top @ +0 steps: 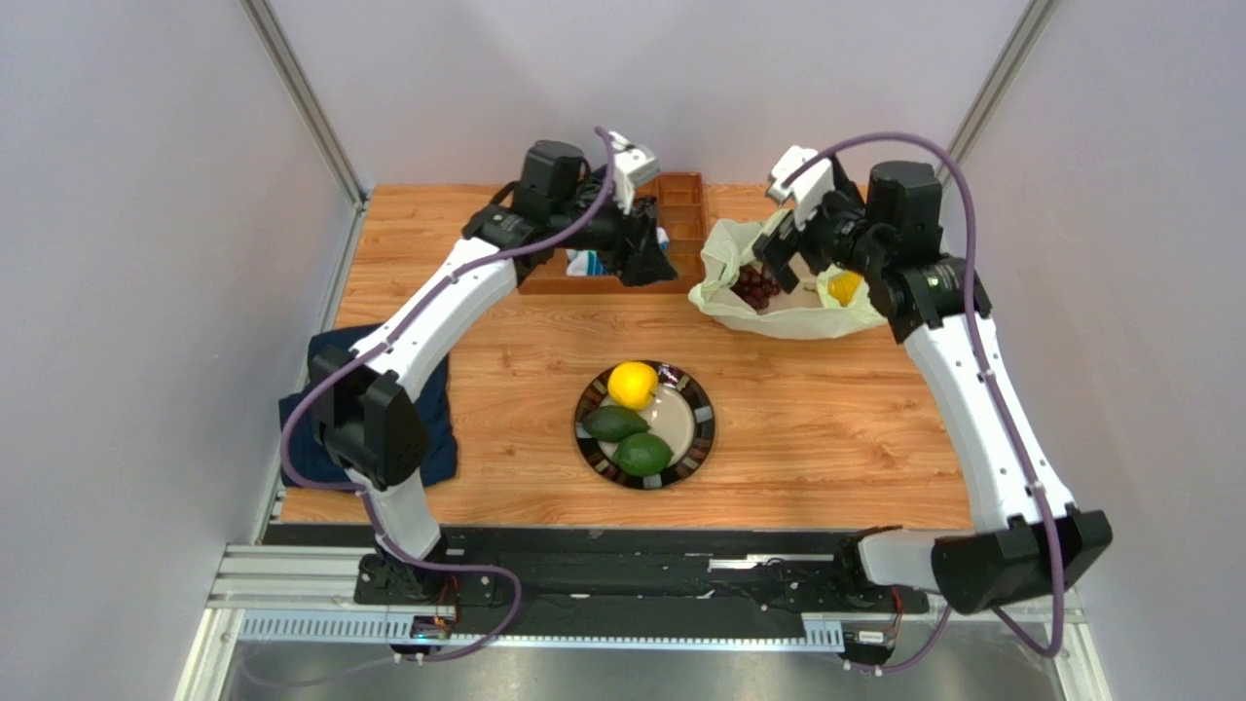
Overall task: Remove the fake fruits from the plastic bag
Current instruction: Adjust the plastic bag at the center of the board.
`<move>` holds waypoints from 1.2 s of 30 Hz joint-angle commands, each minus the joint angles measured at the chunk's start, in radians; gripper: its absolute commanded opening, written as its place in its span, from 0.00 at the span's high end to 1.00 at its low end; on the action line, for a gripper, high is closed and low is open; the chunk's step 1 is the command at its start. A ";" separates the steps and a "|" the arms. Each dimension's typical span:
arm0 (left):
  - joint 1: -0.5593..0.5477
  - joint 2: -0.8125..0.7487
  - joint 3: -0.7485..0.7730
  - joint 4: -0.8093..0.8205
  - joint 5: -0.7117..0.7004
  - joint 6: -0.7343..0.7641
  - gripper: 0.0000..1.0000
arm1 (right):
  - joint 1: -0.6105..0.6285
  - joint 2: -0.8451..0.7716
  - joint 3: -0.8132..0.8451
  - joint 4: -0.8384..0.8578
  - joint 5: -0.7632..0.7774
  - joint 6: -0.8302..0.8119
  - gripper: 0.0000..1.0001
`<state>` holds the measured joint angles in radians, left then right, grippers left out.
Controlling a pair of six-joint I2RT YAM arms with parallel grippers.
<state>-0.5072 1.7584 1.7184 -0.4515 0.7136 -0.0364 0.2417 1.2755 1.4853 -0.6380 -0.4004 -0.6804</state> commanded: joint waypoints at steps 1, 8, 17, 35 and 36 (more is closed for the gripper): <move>-0.099 0.027 0.113 -0.018 0.119 0.108 0.22 | -0.099 0.096 -0.014 0.080 0.044 0.257 0.08; -0.136 0.021 0.118 -0.030 0.133 0.173 0.22 | -0.124 0.189 -0.063 0.092 0.052 0.324 0.19; -0.232 0.098 0.188 -0.099 -0.207 0.293 0.27 | -0.124 0.226 -0.114 0.092 0.067 0.387 0.21; -0.189 -0.098 0.066 -0.263 -0.099 0.328 1.00 | -0.211 -0.151 -0.615 -0.167 0.345 0.220 0.30; -0.186 -0.112 0.017 -0.265 -0.070 0.332 1.00 | -0.211 -0.200 -0.626 -0.166 0.330 0.208 0.29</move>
<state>-0.7235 1.8210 1.8179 -0.7021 0.4965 0.2863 0.0292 1.2449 0.8837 -0.7280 -0.0792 -0.3923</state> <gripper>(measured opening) 0.008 0.706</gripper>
